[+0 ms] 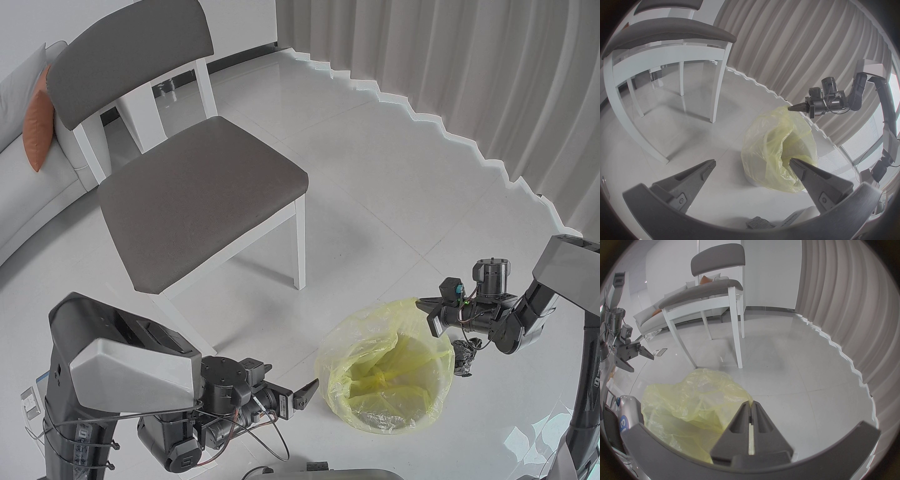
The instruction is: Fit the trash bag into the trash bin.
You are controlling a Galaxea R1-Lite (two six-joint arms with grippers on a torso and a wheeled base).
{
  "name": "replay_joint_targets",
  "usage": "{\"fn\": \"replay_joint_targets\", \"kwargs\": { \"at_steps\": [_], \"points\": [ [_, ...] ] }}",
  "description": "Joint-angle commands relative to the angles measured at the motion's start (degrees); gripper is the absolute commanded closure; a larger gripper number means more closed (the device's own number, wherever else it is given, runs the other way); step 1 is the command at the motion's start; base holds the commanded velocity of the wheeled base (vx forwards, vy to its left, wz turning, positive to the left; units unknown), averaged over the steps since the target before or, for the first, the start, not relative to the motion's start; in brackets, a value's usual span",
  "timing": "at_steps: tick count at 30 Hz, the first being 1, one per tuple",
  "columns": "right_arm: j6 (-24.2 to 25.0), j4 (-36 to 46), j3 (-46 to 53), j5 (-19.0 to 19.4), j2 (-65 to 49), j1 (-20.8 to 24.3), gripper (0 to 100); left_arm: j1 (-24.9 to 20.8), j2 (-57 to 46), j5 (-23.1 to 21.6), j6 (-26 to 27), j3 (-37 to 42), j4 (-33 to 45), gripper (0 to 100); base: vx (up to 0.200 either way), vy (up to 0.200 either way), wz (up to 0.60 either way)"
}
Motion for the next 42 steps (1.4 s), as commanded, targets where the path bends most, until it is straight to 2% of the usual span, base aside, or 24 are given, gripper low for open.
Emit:
{"fn": "replay_joint_targets", "kwargs": {
  "at_steps": [1,14,19,21,23,30,35,36,42],
  "points": [
    [-0.3,-0.1,-1.2,0.0,4.0,0.4,100,0.9,-0.2,0.0,0.0,0.0,-1.0,0,0.0,0.0,0.0],
    [-0.8,-0.7,2.1,0.0,4.9,4.2,100,1.7,0.3,-0.1,-0.1,-0.2,-1.0,0,0.0,0.0,0.0],
    [-0.7,-0.9,2.1,0.0,4.9,3.3,100,3.1,2.4,-0.2,-0.1,-1.4,-1.0,0,0.0,0.0,0.0],
    [-0.8,-0.9,2.1,0.0,4.6,1.9,100,5.8,3.5,-0.6,-0.1,-1.6,-1.0,0,0.0,0.0,0.0],
    [-1.0,-0.9,2.1,0.0,4.4,1.0,100,6.7,3.8,-0.9,-0.2,-1.4,-1.0,0,0.0,0.0,0.0],
    [-0.9,-0.8,0.0,0.0,4.7,-1.3,100,5.8,4.0,-1.0,-1.4,-5.2,-1.0,0,0.0,0.0,0.0],
    [-0.8,-0.7,0.0,0.0,4.6,-1.1,100,5.5,4.4,-1.0,-1.9,-8.3,-1.0,0,0.0,0.0,0.0],
    [-0.9,-0.6,0.1,0.0,4.6,-0.9,0,5.3,4.4,-1.1,-1.9,-8.9,-0.8,0,0.0,0.0,0.0],
    [-0.8,-1.0,1.3,0.0,4.4,-0.3,0,4.5,5.4,-2.3,-1.7,-13.0,1.8,0,0.0,0.0,0.0]
  ]
}}
